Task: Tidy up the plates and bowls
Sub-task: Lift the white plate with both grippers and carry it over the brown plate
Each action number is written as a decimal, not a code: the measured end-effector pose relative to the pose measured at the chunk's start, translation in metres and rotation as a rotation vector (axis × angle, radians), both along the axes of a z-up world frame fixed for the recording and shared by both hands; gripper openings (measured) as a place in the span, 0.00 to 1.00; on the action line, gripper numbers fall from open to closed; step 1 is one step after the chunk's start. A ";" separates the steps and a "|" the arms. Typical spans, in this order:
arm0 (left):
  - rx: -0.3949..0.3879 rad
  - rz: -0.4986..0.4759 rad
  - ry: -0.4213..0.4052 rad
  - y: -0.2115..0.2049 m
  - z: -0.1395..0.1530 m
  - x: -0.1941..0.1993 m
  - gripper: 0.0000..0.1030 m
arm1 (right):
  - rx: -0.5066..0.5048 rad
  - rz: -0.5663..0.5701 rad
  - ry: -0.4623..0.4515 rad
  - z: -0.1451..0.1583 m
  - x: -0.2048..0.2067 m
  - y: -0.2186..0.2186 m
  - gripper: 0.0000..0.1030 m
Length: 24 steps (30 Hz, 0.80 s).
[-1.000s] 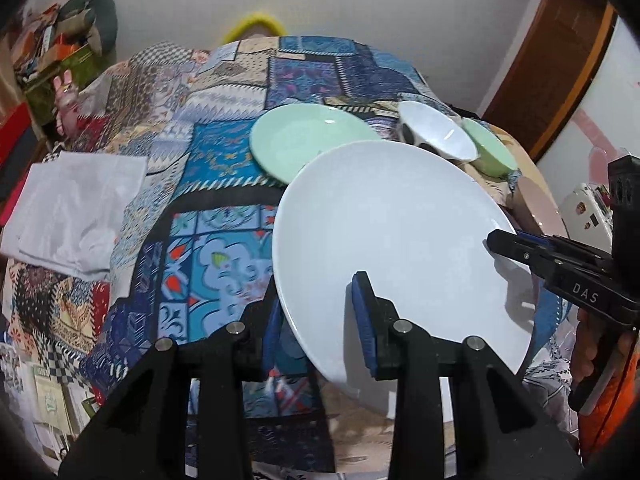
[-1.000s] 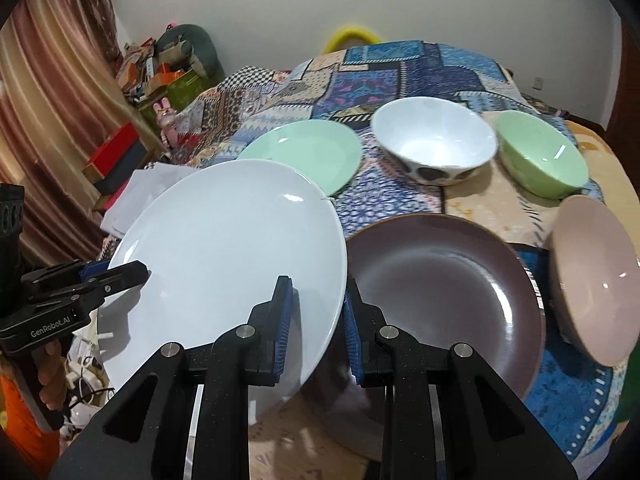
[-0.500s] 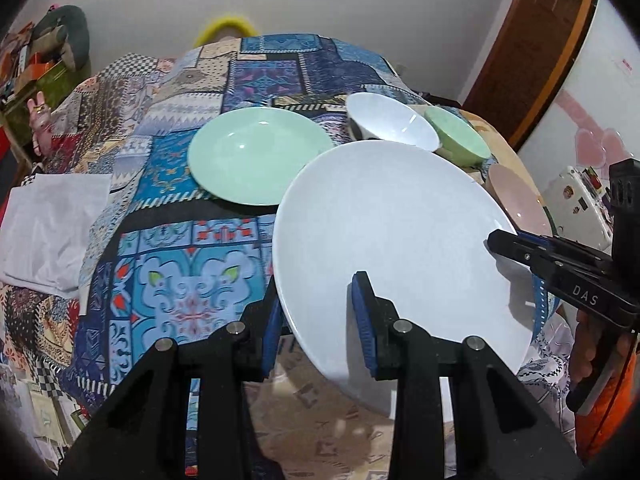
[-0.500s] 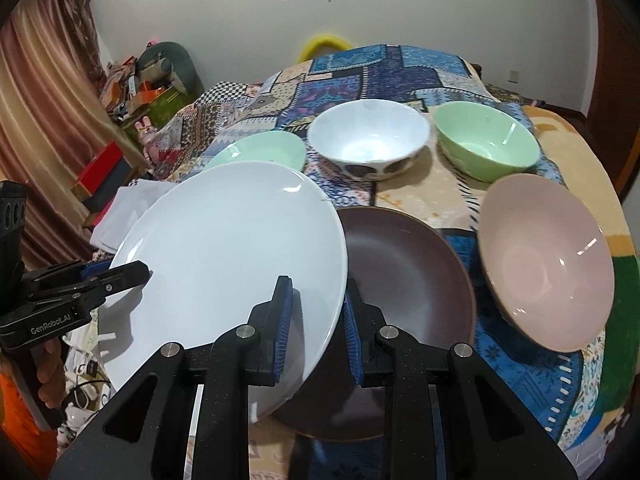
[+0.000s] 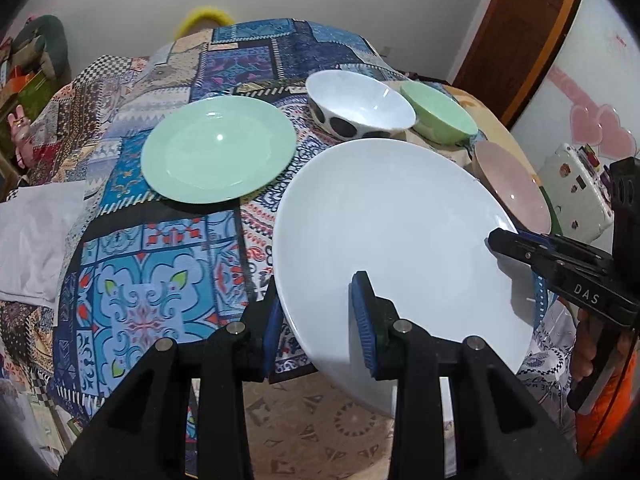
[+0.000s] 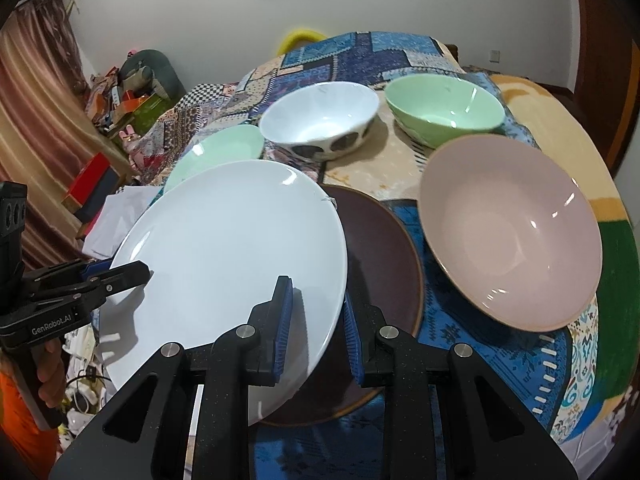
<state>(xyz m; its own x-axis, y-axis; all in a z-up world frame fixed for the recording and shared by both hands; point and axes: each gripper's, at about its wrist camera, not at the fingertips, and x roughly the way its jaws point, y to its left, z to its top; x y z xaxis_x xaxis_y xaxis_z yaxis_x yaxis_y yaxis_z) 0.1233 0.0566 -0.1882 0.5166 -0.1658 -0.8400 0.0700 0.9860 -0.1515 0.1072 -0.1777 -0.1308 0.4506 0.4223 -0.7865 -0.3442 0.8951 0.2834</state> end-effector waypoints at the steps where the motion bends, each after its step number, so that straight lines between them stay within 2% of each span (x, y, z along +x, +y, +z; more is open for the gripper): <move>1: 0.002 -0.004 0.004 -0.002 -0.002 0.001 0.33 | 0.001 -0.002 0.007 -0.002 0.000 -0.002 0.22; 11: 0.007 -0.010 0.059 -0.011 -0.023 0.013 0.33 | 0.005 -0.020 0.048 -0.019 0.001 -0.011 0.22; 24: 0.011 -0.009 0.093 -0.016 -0.039 0.033 0.33 | 0.013 -0.040 0.063 -0.026 0.006 -0.021 0.22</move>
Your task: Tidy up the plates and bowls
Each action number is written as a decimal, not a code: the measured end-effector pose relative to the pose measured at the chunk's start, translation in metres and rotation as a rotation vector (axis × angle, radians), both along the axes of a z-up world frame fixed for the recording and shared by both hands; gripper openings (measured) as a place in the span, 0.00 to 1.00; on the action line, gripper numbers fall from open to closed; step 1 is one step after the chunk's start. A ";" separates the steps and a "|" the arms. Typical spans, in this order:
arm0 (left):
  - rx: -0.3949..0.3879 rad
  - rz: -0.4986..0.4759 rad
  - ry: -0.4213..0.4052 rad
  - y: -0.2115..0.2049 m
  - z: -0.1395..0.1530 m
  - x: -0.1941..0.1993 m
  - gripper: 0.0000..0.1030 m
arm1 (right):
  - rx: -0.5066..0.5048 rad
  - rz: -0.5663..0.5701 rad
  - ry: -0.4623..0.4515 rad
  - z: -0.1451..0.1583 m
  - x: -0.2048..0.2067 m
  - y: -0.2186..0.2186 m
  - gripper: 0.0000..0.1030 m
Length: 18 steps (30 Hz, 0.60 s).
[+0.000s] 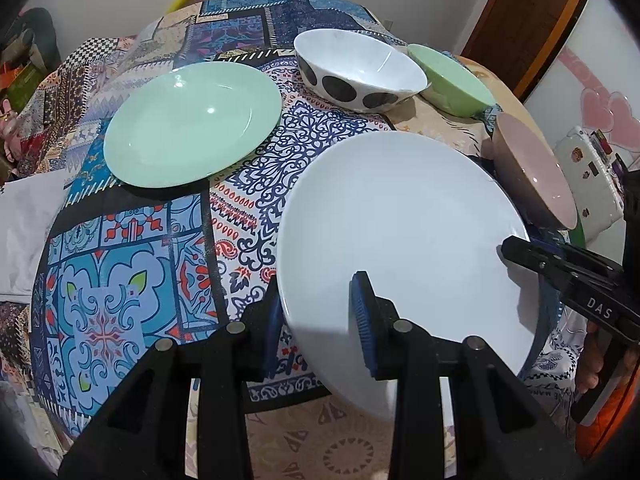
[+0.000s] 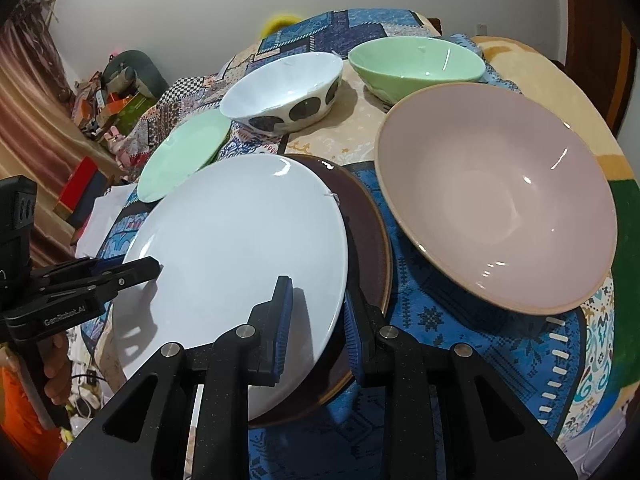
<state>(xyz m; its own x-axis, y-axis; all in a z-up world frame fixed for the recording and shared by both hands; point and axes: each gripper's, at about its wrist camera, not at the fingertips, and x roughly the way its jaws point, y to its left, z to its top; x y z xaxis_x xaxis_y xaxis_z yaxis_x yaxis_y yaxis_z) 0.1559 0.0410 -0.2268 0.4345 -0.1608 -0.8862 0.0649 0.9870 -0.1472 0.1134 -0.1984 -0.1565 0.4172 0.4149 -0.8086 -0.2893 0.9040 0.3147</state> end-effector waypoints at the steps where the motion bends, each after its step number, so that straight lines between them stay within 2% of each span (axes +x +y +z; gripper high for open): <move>1: 0.001 -0.001 -0.001 -0.001 0.000 0.001 0.33 | 0.001 -0.002 0.000 0.000 0.000 0.000 0.22; 18: 0.038 -0.031 0.000 -0.017 -0.008 0.010 0.32 | -0.016 -0.022 -0.022 0.009 0.000 -0.013 0.22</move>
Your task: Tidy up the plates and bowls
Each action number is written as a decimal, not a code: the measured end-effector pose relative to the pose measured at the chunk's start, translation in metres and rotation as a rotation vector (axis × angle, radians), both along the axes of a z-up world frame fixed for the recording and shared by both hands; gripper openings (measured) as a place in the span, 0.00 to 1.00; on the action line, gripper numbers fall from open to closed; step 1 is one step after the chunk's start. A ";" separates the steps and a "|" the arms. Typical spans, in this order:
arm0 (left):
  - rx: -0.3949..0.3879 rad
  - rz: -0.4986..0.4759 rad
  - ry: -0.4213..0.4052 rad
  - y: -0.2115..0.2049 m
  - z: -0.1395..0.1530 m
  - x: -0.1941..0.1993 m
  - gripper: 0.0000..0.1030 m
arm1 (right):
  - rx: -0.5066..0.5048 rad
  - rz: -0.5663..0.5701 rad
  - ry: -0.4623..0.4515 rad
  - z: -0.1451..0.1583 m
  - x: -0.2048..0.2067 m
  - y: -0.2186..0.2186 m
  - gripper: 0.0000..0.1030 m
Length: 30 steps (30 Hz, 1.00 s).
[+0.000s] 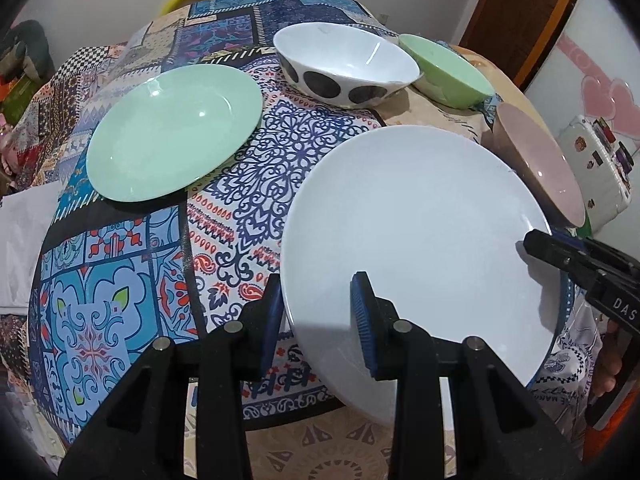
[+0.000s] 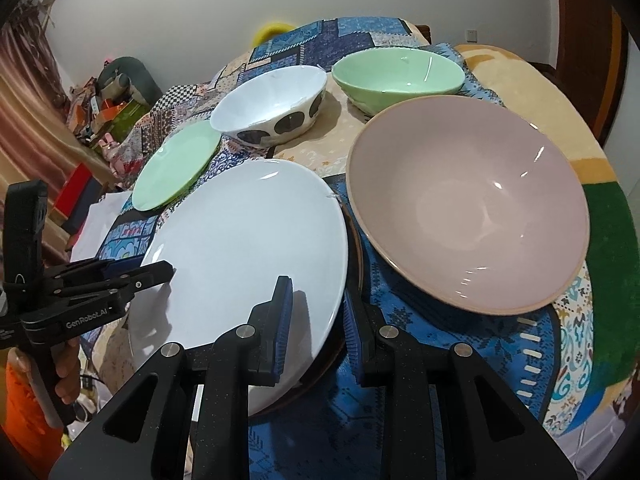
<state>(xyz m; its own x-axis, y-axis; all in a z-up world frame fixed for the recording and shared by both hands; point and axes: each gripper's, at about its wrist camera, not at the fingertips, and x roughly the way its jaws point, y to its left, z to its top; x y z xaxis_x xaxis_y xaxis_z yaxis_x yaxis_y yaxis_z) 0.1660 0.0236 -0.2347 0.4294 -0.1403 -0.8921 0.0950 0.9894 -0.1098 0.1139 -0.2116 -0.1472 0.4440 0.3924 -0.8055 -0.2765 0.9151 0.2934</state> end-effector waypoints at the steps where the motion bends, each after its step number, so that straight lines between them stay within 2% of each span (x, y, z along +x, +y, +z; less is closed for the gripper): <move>1: 0.003 -0.006 0.001 -0.001 -0.001 -0.001 0.32 | -0.010 -0.003 -0.003 0.001 -0.001 0.000 0.24; 3: 0.016 -0.011 -0.004 -0.004 -0.001 -0.003 0.33 | -0.041 -0.015 -0.006 0.000 0.000 -0.001 0.24; 10: 0.016 -0.002 -0.006 0.000 0.001 -0.008 0.33 | -0.025 -0.014 -0.021 0.006 -0.001 -0.005 0.24; 15: 0.016 0.030 -0.053 0.016 0.019 -0.020 0.39 | -0.058 0.006 -0.059 0.020 -0.005 0.002 0.27; 21: 0.001 0.108 -0.158 0.049 0.058 -0.035 0.55 | -0.054 0.057 -0.123 0.040 -0.004 0.025 0.36; 23: -0.002 0.130 -0.186 0.058 0.069 -0.038 0.65 | -0.047 0.074 -0.143 0.046 -0.002 0.035 0.42; 25: -0.006 0.152 -0.222 0.069 0.081 -0.041 0.69 | -0.036 0.091 -0.162 0.052 0.001 0.047 0.50; 29: 0.013 0.193 -0.283 0.089 0.098 -0.042 0.86 | -0.033 0.131 -0.194 0.059 0.010 0.074 0.52; 30: 0.019 0.206 -0.297 0.095 0.102 -0.040 0.87 | -0.031 0.139 -0.197 0.060 0.013 0.080 0.53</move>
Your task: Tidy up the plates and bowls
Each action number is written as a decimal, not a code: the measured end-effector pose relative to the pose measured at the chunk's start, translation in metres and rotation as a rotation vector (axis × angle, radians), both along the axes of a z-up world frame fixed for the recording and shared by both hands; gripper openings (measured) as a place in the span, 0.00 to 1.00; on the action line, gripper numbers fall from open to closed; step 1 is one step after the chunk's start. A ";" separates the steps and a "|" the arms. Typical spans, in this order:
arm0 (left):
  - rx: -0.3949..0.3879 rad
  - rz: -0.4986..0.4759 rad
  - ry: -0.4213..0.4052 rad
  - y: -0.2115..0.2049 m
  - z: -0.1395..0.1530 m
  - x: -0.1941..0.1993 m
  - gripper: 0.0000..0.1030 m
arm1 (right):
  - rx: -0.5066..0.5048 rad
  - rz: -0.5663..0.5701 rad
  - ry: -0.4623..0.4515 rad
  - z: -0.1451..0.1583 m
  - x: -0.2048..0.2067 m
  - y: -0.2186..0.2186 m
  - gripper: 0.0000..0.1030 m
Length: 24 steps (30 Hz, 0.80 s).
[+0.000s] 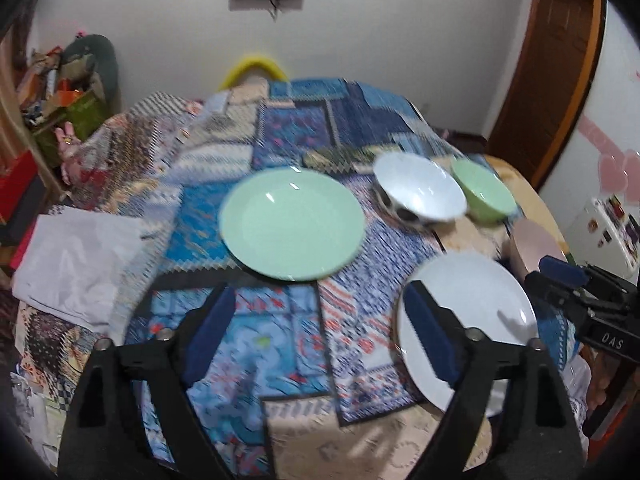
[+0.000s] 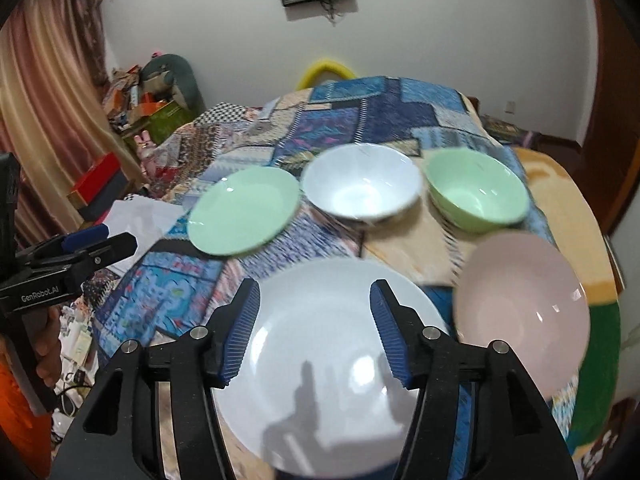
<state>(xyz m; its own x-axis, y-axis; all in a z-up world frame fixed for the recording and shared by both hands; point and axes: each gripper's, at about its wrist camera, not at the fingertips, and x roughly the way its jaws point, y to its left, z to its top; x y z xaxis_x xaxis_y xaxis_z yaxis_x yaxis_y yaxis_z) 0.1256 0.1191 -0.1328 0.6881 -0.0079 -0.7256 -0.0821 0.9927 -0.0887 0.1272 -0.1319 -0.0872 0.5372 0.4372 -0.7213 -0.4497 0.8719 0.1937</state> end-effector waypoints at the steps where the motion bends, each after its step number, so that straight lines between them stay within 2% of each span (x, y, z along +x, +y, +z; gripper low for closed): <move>1: 0.003 0.009 -0.006 0.006 0.002 0.002 0.87 | 0.002 0.010 -0.003 0.000 0.003 0.006 0.53; 8: -0.044 0.063 0.029 0.048 -0.008 0.029 0.88 | -0.029 0.075 0.016 -0.013 0.028 0.050 0.53; 18: -0.056 0.095 0.115 0.099 -0.055 0.091 0.88 | -0.071 0.100 0.124 -0.049 0.073 0.091 0.53; 22: -0.067 0.070 0.154 0.109 -0.075 0.113 0.69 | -0.084 0.099 0.147 -0.057 0.084 0.102 0.53; 24: -0.072 0.050 0.170 0.112 -0.084 0.125 0.66 | -0.095 0.100 0.152 -0.061 0.088 0.107 0.53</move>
<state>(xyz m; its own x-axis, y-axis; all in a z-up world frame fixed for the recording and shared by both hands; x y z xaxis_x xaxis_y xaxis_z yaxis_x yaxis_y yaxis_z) 0.2502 0.2307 -0.2170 0.5564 -0.0328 -0.8303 -0.1511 0.9786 -0.1399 0.2150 -0.0247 -0.1481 0.3762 0.4090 -0.8314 -0.5067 0.8420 0.1850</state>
